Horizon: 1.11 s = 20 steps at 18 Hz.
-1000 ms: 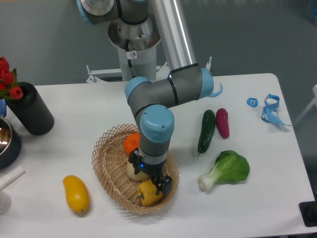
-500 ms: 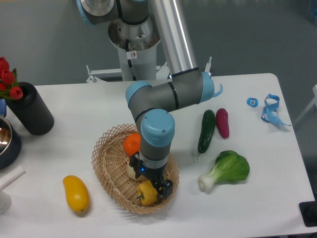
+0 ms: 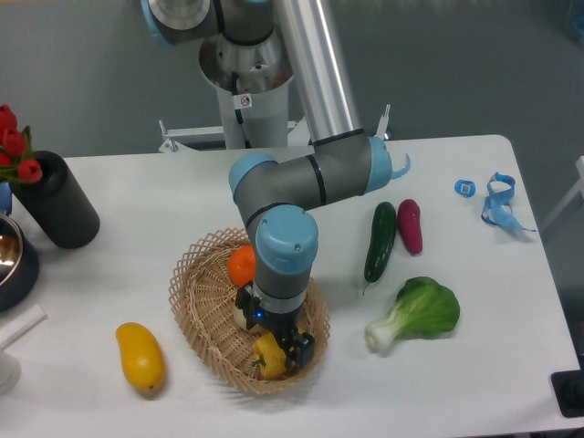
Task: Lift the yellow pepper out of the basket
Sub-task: 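Close the gripper fingers around the yellow bell pepper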
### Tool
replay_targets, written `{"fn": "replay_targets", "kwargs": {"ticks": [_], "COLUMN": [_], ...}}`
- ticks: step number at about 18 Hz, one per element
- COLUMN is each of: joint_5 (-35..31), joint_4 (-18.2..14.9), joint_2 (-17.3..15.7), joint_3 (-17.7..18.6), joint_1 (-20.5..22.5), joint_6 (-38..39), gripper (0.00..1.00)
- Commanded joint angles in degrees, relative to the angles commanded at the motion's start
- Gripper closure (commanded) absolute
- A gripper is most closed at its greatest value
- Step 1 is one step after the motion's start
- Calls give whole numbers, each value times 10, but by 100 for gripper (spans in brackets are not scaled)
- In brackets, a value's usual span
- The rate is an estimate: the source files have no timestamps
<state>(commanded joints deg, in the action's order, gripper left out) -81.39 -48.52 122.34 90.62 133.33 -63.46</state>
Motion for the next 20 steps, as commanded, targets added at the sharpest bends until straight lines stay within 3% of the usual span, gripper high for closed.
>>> {"fn": "replay_targets", "kwargs": {"ticks": [8,12,16,20], "joint_5": [-5,-11,-14,-14], "joint_4": [0,0,0,0], "joint_2": [6,7,9,7], "joint_3": [-10,-14,-15,-16], "joint_1": [0,-1,-1,-2], "joint_6": [1,7,19,19], "gripper": [0,16,51,55]}}
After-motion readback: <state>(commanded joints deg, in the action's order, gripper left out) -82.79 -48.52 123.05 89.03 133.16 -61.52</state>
